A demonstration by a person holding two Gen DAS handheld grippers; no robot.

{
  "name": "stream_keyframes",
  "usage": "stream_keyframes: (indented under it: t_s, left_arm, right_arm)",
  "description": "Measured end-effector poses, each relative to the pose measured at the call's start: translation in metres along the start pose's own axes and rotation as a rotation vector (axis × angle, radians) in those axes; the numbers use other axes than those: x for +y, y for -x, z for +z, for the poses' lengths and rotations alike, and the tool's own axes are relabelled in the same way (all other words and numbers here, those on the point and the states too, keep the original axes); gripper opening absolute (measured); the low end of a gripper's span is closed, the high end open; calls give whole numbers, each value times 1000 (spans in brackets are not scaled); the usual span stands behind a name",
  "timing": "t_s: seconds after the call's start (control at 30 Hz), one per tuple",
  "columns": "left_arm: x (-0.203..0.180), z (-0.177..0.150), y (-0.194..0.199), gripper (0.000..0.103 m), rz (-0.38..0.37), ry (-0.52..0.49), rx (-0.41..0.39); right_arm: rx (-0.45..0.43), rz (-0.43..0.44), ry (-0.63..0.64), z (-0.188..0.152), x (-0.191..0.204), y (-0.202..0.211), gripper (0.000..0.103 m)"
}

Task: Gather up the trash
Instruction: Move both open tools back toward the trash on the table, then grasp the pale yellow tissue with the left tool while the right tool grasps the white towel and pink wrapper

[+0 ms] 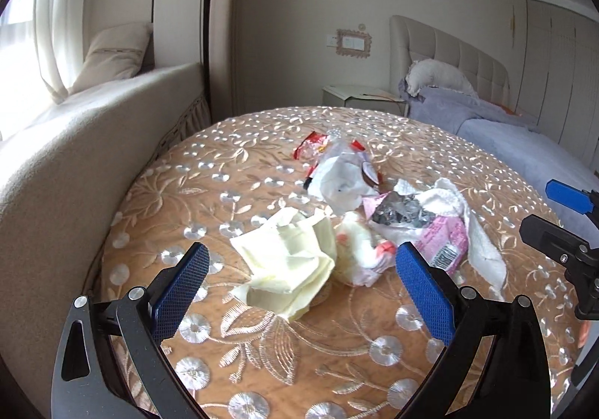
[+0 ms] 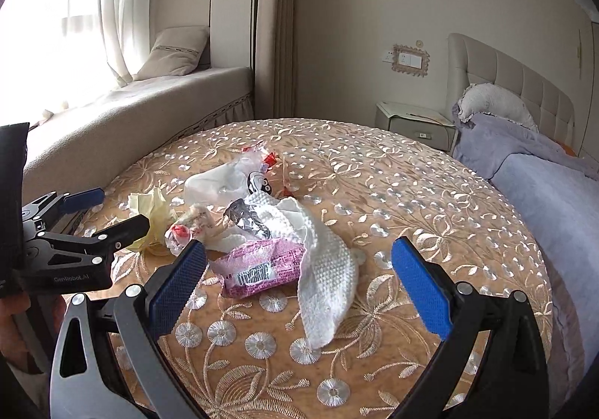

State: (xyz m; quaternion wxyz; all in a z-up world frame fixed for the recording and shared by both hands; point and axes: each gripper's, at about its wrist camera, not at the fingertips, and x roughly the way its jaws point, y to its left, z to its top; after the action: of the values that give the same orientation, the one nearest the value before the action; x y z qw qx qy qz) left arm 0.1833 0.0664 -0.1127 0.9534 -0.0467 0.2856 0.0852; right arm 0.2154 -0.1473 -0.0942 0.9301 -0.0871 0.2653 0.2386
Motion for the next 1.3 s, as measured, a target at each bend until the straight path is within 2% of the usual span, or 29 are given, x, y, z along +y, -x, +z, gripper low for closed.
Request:
stream_keyframes:
  t_s: [0.1,0.17,0.27,0.37,0.43,0.67,0.77,0.8,0.83,0.87,0.93,1.03,1.3]
  left_arm:
    - [10,1,-16,98,4,19,45]
    - [18,1,-26,98,-58,57,92]
    - [30,-1,-41,96,-95,105,160]
    - [32,-2,-53,48,-116,91,209]
    - [29,-3,-56,47,-123,65,217]
    - [23,12,-31,46,-70,1,111]
    - [20,17,-22,46,-79,-6,91]
    - [20,19,-21,46,-81,-6,86]
    - [19,19,-19,46,-81,-6,81]
    - [19,20,-18,46,-83,-6,78]
    - [18,21,-15,46,-82,-6,73]
    - [16,22,-9,46,-82,-8,60]
    - [-5,26,17,46,-116,-28,12]
  right_arm:
    - [16,-2,3,1,0,-10,98]
    - [27,0,-3,2,-1,-17,98]
    - [43,4,-16,2,-3,-27,99]
    - [55,9,-15,2,-4,-36,99]
    - [67,11,-9,3,-3,-41,98]
    - [132,-7,0,7,-5,-70,98]
    - [158,8,-5,10,-7,-84,97]
    - [180,14,-8,10,-8,-91,89]
    - [205,23,-12,10,-8,-97,74]
    - [224,38,-25,10,-10,-103,66]
    - [262,66,-55,8,-16,-110,28]
    - [233,82,-88,8,-22,-98,18]
    - [103,61,-79,17,-28,-27,16]
